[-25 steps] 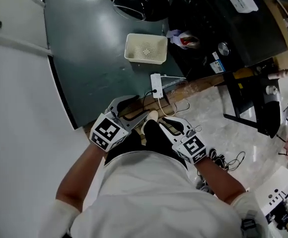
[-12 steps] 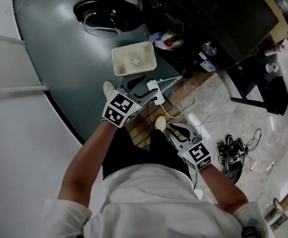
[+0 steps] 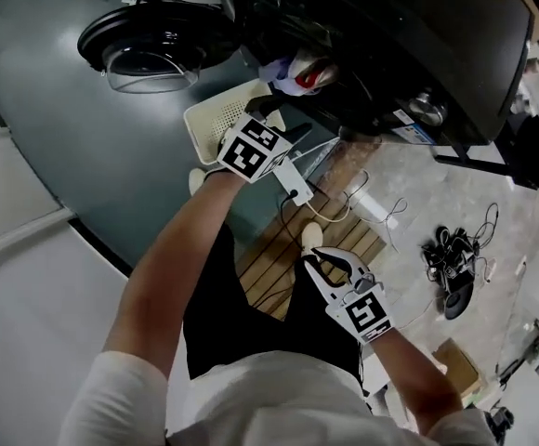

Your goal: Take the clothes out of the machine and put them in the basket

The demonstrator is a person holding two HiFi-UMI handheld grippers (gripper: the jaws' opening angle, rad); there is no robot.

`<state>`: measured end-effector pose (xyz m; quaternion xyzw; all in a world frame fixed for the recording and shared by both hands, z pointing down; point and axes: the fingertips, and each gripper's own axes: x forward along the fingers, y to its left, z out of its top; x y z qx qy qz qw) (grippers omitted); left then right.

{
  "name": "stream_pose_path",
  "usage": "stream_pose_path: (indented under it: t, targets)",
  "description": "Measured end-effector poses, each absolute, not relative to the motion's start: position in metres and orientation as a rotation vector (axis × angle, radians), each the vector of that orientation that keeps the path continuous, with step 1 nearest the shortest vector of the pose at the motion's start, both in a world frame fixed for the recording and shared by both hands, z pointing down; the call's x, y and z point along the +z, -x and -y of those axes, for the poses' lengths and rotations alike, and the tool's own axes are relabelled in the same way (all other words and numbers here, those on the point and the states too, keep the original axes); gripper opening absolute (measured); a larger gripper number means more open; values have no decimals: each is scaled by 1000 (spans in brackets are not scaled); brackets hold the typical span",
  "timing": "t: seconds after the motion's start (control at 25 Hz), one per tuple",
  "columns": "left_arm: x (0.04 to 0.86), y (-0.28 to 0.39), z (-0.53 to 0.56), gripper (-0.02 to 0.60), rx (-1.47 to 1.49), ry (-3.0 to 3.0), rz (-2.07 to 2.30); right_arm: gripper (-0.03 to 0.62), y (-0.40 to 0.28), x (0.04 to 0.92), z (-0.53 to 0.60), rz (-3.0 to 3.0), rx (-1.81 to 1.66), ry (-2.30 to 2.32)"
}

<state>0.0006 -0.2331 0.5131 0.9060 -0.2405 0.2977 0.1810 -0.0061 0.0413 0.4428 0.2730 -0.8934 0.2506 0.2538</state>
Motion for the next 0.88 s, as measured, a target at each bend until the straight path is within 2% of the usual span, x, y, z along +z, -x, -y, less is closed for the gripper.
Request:
stream_pose_path:
  t: [0.44, 0.88]
  targets:
    - [616, -22, 313, 316, 916, -2547, 599, 64, 57, 522, -2, 2346, 785, -789]
    - [733, -57, 382, 386, 1159, -2531, 658, 63, 49, 580, -29, 2297, 964, -863]
